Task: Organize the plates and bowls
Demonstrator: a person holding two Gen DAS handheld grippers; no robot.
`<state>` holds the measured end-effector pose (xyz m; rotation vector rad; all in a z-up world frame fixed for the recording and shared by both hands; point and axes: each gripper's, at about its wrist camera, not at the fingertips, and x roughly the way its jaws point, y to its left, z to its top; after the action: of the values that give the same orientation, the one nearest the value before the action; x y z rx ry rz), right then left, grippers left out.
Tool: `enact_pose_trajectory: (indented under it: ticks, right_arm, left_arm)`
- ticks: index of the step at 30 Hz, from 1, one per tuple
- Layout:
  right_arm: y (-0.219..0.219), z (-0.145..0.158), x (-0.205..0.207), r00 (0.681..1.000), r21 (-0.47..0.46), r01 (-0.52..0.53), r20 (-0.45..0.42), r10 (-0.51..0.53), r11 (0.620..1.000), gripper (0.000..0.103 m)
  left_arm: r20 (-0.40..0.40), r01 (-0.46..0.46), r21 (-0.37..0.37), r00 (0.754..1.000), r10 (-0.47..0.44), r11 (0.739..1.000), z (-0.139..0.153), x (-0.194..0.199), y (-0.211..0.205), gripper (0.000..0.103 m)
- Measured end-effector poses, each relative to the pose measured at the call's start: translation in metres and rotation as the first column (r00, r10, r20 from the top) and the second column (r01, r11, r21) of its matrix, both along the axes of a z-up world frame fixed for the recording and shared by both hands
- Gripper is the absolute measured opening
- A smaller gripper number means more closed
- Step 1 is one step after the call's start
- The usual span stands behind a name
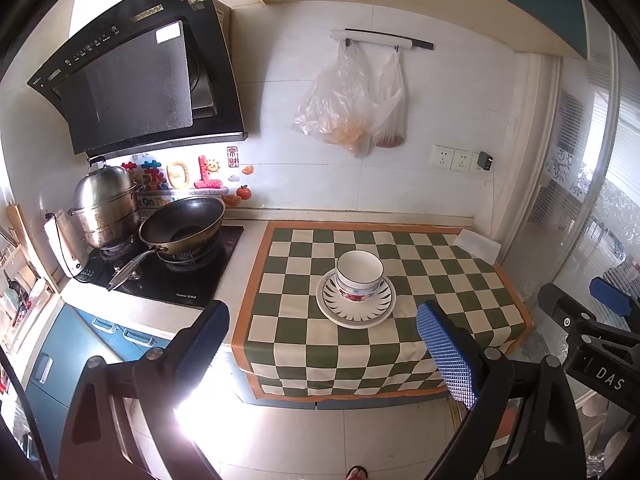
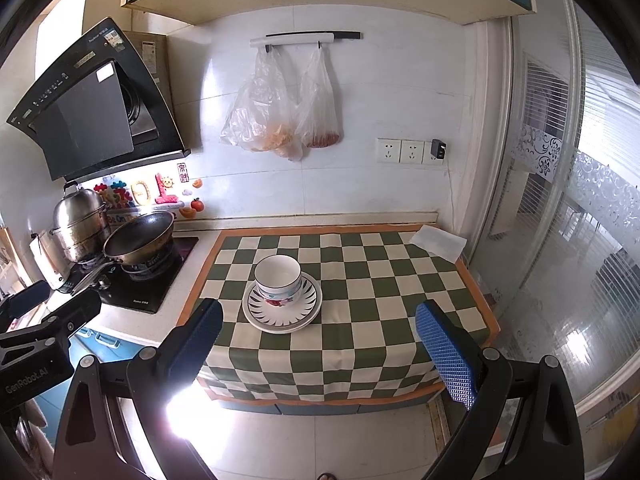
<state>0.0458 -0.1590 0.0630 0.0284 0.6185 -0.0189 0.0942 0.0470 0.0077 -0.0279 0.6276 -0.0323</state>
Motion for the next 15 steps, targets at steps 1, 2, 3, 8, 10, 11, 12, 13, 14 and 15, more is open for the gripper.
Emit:
enact_pose_trajectory:
  ticks: [1,2,3,8,10,11,12,13,14,15]
  right_arm:
    - [-0.0002,0.0002,-0.0001,1.000,-0.002,-0.001,-0.001,0.001,1.000,0.099]
    - [0.0000,0.0005,-0.0013,1.000,-0.003,-0.001,-0.001,0.001,1.000,0.099]
    - [0.0008,0.0005,-0.0017,1.000,-0.003,-0.001,-0.002,0.001,1.000,0.099]
    - [0.0035,0.0001,-0.0035,1.000,-0.007,0.001,-0.004,-0.001,1.000,0.099]
    - [0.0036,0.0000,-0.0034,1.000,-0.007,0.001,-0.005,-0.001,1.000,0.099]
    - [0.0038,0.0000,-0.0035,1.000,-0.007,0.001,-0.005,-0.001,1.000,0.099]
    - [0.0040,0.0000,-0.0036,1.000,-0.006,0.001,-0.005,-0.001,1.000,0.099]
    - [0.0040,0.0000,-0.0035,1.000,-0.007,0.001,-0.005,-0.001,1.000,0.099]
    - [0.0043,0.0001,-0.0035,1.000,-0.007,0.002,-0.007,-0.002,1.000,0.099]
    - [0.0042,0.0000,-0.0038,1.000,-0.006,0.003,-0.006,-0.003,1.000,0.099]
  left_arm:
    - [0.001,-0.001,-0.002,1.000,0.001,1.000,0.0000,-0.0003,-0.0001,0.096]
    - [-0.001,0.002,-0.004,1.000,-0.002,1.000,-0.0001,0.0001,-0.0001,0.096]
    - [-0.003,0.003,-0.005,1.000,-0.003,1.000,-0.0003,-0.0001,0.0003,0.096]
    - [-0.006,0.003,-0.008,1.000,-0.003,1.000,-0.0006,-0.0011,0.0002,0.096]
    - [-0.011,0.003,-0.008,1.000,-0.003,1.000,-0.0008,-0.0005,0.0010,0.096]
    - [-0.011,0.003,-0.008,1.000,-0.003,1.000,-0.0005,-0.0001,0.0020,0.096]
    - [-0.010,0.001,-0.008,1.000,-0.001,1.000,-0.0004,-0.0002,0.0022,0.096]
    - [-0.010,0.002,-0.008,1.000,-0.002,1.000,-0.0004,0.0003,0.0022,0.096]
    - [-0.012,0.003,-0.011,1.000,-0.003,1.000,-0.0005,0.0001,0.0026,0.096]
    - [-0.012,0.004,-0.013,1.000,-0.004,1.000,-0.0005,0.0006,0.0036,0.096]
